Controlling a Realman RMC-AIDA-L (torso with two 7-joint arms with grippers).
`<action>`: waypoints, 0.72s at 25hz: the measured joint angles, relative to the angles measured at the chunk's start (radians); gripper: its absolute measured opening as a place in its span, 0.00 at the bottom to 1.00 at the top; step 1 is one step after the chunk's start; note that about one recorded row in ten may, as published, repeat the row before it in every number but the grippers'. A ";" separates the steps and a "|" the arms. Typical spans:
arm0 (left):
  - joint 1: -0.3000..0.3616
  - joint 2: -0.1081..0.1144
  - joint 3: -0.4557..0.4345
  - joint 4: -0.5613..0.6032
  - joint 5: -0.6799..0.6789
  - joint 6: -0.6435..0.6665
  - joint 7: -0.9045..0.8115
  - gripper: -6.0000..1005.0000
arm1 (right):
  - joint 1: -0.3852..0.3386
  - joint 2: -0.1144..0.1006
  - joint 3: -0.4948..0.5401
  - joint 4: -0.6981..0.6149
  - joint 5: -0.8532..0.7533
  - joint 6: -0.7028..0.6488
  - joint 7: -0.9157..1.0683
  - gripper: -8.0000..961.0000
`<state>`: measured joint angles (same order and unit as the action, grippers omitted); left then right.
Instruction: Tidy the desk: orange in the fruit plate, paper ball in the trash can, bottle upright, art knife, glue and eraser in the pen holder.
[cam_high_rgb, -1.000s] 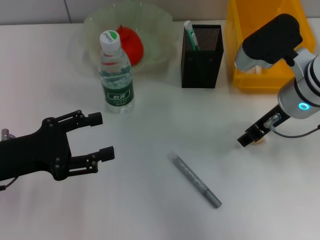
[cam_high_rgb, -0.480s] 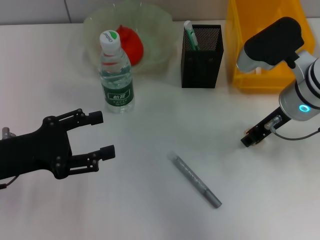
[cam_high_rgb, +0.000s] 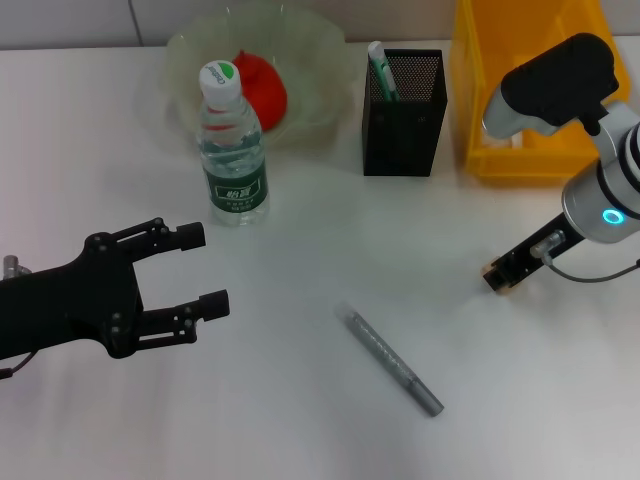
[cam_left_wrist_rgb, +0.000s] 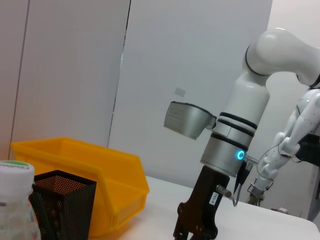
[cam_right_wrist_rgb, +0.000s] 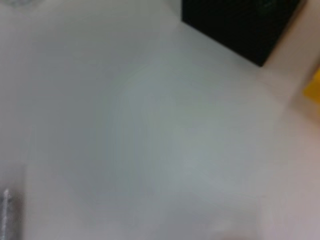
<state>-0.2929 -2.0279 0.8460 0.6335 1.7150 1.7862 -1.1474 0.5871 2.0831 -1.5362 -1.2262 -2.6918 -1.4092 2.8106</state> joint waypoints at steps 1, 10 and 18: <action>0.000 0.000 0.000 0.000 0.000 0.000 -0.001 0.83 | 0.000 0.000 0.000 0.000 0.000 0.000 0.000 0.27; 0.000 -0.001 0.000 0.000 0.000 0.001 -0.004 0.83 | -0.109 -0.003 0.118 -0.366 -0.005 -0.093 -0.013 0.29; 0.003 -0.002 -0.007 0.000 0.000 -0.003 -0.005 0.83 | -0.140 -0.001 0.177 -0.452 0.020 -0.048 -0.057 0.30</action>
<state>-0.2899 -2.0301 0.8387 0.6335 1.7149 1.7836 -1.1521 0.4475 2.0820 -1.3589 -1.6778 -2.6716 -1.4571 2.7538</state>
